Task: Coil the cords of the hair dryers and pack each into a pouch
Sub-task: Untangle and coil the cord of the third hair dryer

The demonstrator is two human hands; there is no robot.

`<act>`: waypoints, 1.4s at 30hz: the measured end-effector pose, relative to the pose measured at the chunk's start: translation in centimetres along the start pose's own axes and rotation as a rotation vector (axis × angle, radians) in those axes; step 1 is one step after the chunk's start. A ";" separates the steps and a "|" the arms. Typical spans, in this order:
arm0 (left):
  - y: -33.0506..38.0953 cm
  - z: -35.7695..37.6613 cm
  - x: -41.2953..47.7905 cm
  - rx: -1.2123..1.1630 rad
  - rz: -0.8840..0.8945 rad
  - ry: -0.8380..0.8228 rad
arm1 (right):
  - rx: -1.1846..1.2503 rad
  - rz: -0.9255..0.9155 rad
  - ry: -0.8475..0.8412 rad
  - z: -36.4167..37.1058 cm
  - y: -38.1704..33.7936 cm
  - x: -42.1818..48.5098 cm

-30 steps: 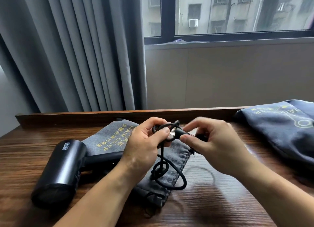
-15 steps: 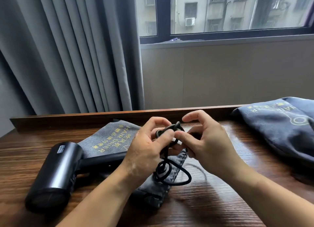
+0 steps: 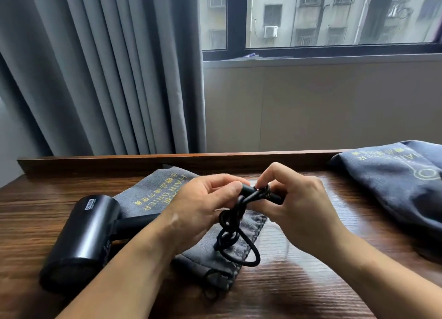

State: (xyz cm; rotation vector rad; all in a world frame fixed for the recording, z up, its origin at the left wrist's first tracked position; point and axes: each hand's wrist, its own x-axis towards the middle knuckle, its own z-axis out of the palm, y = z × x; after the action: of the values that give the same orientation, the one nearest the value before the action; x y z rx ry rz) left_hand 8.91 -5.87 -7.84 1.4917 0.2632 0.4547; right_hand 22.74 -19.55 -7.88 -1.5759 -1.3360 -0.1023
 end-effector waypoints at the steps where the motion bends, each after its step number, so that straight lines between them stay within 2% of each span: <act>1: 0.0 -0.2 0.0 0.051 0.006 -0.014 | 0.004 -0.004 -0.010 0.0 -0.1 0.0; 4: 0.0 -0.1 0.0 0.177 0.072 0.070 | -0.013 -0.009 -0.054 -0.1 -0.1 0.1; 7: 0.2 0.5 0.5 0.085 0.131 0.283 | -0.023 0.019 -0.094 -0.4 0.5 0.3; 9: 0.5 0.5 0.9 -0.114 0.148 0.396 | -0.051 0.015 -0.079 -0.6 0.9 0.3; 12: 1.6 -0.5 1.1 -0.519 0.140 0.496 | -0.217 -0.094 0.015 -0.7 1.3 0.3; 15: 2.3 -1.1 0.7 -0.690 0.132 0.499 | -0.296 -0.186 0.061 -0.8 1.7 0.5; 17: 2.5 -1.1 0.5 -0.774 0.151 0.464 | -0.193 -0.103 -0.007 -0.6 1.7 0.5; 20: 2.4 -0.4 0.5 -0.833 0.134 0.393 | 0.250 0.196 -0.217 -0.3 0.8 0.5; 22: 2.2 0.1 0.6 -0.859 0.108 0.334 | 0.547 0.382 -0.275 -0.7 0.3 0.7; 23: 2.1 0.3 0.6 -0.853 0.102 0.308 | 0.619 0.437 -0.296 -0.8 0.1 0.8; 25: 2.0 0.4 0.7 -0.767 0.110 0.286 | 0.560 0.430 -0.332 -0.7 -0.4 0.6; 27: 1.6 0.3 0.5 -0.517 0.138 0.300 | 0.393 0.369 -0.331 -0.1 -0.3 0.2; 32: 0.5 -0.6 0.2 0.662 0.175 0.371 | 0.060 0.226 -0.112 -0.6 1.2 0.7; 34: 0.6 -0.4 -0.1 0.957 0.120 0.297 | 0.018 0.211 -0.075 -0.6 1.4 0.7; 36: 0.6 0.2 -0.1 1.088 0.063 0.206 | -0.053 0.169 -0.042 -0.4 1.4 0.5; 38: 0.5 0.5 0.0 1.102 0.069 0.184 | -0.099 0.143 -0.010 -0.4 1.5 0.5; 42: 1.0 -0.3 -0.2 0.725 0.123 0.259 | -0.016 0.254 -0.030 -0.7 2.0 1.0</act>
State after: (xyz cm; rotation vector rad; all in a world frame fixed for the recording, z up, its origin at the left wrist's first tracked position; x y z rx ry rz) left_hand 8.47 -5.69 -6.88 2.1638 0.5855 0.6979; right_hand 25.04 -19.11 -8.13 -1.7529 -1.1486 0.0677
